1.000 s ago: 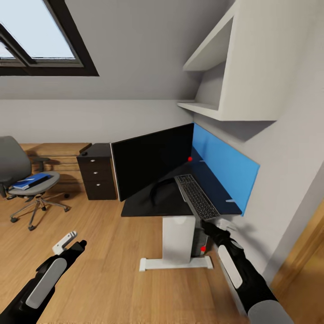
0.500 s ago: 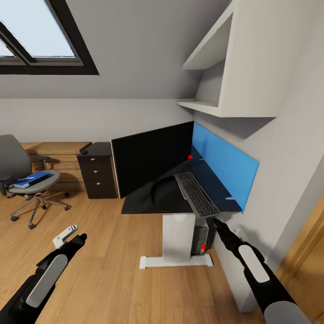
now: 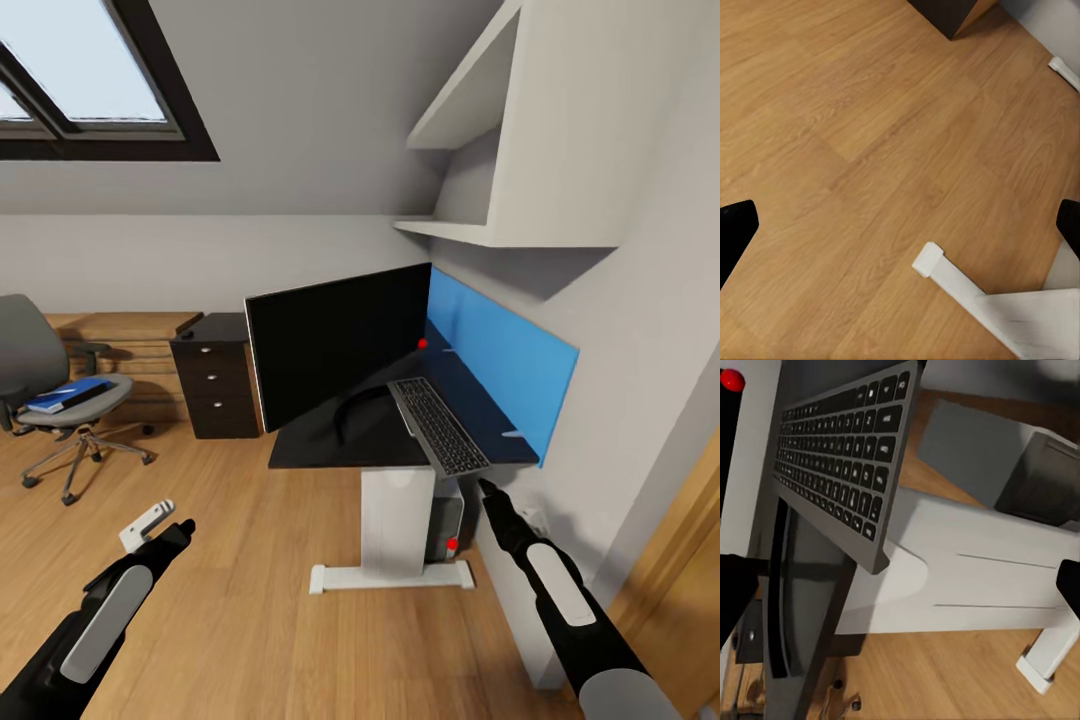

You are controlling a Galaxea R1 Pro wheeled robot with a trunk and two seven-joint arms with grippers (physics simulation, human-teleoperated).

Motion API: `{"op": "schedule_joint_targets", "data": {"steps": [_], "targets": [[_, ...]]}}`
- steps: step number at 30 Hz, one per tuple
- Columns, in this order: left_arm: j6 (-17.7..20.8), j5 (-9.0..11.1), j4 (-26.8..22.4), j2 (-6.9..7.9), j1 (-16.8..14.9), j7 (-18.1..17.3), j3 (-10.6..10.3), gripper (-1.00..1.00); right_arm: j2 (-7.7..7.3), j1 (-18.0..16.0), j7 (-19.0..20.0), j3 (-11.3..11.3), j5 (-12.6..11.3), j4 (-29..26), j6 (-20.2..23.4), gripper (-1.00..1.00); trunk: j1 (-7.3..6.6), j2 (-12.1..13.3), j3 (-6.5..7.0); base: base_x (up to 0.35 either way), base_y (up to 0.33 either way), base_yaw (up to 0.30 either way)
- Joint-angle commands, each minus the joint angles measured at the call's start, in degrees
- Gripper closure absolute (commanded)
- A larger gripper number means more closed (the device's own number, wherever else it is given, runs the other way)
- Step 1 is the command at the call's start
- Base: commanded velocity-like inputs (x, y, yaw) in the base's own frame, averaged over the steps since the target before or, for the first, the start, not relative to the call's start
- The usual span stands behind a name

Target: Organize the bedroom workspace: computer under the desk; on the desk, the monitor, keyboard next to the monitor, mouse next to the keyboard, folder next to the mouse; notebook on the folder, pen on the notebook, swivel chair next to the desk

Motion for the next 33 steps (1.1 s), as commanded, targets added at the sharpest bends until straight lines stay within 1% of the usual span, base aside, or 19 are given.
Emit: {"op": "schedule_joint_targets", "data": {"steps": [1,6,12,14,15,17,18,21,22,23,24,28,31,33], "targets": [[0.09,0.28,-0.05,-0.07,-0.04,0.43,-0.13,-1.0,0.03,-0.04,-0.3,-0.06,-0.32,-0.14,-0.08,-1.0,0.22,-0.45,-0.25,0.0,0.0,0.0],[0.09,0.29,0.18,-0.5,-0.04,0.47,-0.13,-1.0,0.03,-0.06,0.26,-0.01,-0.42,-0.6,-0.58,-1.0,1.32,-2.46,-1.15,0.0,0.0,0.0],[0.08,0.09,0.81,-0.69,-0.04,0.48,-0.13,-1.0,-0.19,-0.02,0.94,0.01,-0.46,-0.59,0.44,-1.0,2.64,-4.86,-2.22,0.0,0.0,0.0],[0.08,0.07,0.84,-0.74,-0.04,0.48,-0.13,-1.0,-0.44,-0.02,0.96,-0.01,-0.48,-0.56,1.43,-1.0,3.08,-5.66,-2.58,0.0,0.0,0.0],[0.08,0.06,0.87,-0.99,-0.04,0.48,-0.13,-1.0,-1.02,-0.01,1.22,-0.07,-0.53,-0.59,3.65,-1.0,3.3,-6.07,-2.76,0.0,0.0,0.0],[0.08,0.01,0.88,-1.4,-0.04,0.48,-0.13,-1.0,-1.75,-0.03,1.84,-0.17,-0.65,-0.63,6.17,-1.0,3.74,-6.87,-3.12,0.0,0.0,0.0],[0.08,-0.01,0.89,-1.73,-0.04,0.48,-0.13,-1.0,-2.27,-0.03,2.86,-0.27,-0.74,-0.62,8.02,-1.0,3.96,-7.27,-3.3,0.0,0.0,0.0],[0.09,-0.04,0.9,-2.06,-0.04,0.48,-0.13,-1.0,-2.77,-0.02,5.04,-0.46,-0.85,-0.61,9.73,-1.0,4.62,-8.47,-3.84,0.0,0.0,0.0],[0.09,-0.04,0.9,-2.19,-0.04,0.48,-0.13,-1.0,-3.03,-0.03,6.64,-0.64,-0.9,-0.58,10.38,-1.0,4.84,-8.87,-4.02,0.0,0.0,0.0],[0.09,-0.05,0.9,-2.23,-0.04,0.48,-0.13,-1.0,-3.15,-0.02,7.43,-0.75,-0.92,-0.57,10.61,-1.0,5.06,-9.27,-4.2,0.0,0.0,0.0],[0.09,-0.05,0.9,-2.37,-0.04,0.48,-0.13,-1.0,-3.44,-0.03,10.37,-1.02,-1.06,-0.54,11.16,-1.0,5.28,-9.68,-4.38,0.0,0.0,0.0],[0.09,-0.06,0.9,-2.44,-0.04,0.48,-0.13,-1.0,-3.56,-0.01,12.76,-1.17,-1.22,-0.52,11.39,-1.0,6.15,-11.28,-5.09,0.0,0.0,0.0],[0.09,-0.06,0.9,-2.47,-0.04,0.48,-0.13,-1.0,-3.63,-0.02,13.97,-1.23,-2.13,-0.52,11.51,-1.0,6.81,-12.48,-5.63,0.0,0.0,0.0],[0.09,-0.03,0.9,-2.53,-0.04,0.48,-0.15,-1.0,-3.7,-0.01,14.34,-1.25,-3.57,-0.52,11.65,-1.0,7.25,-13.29,-5.99,0.0,0.0,0.0]]}}
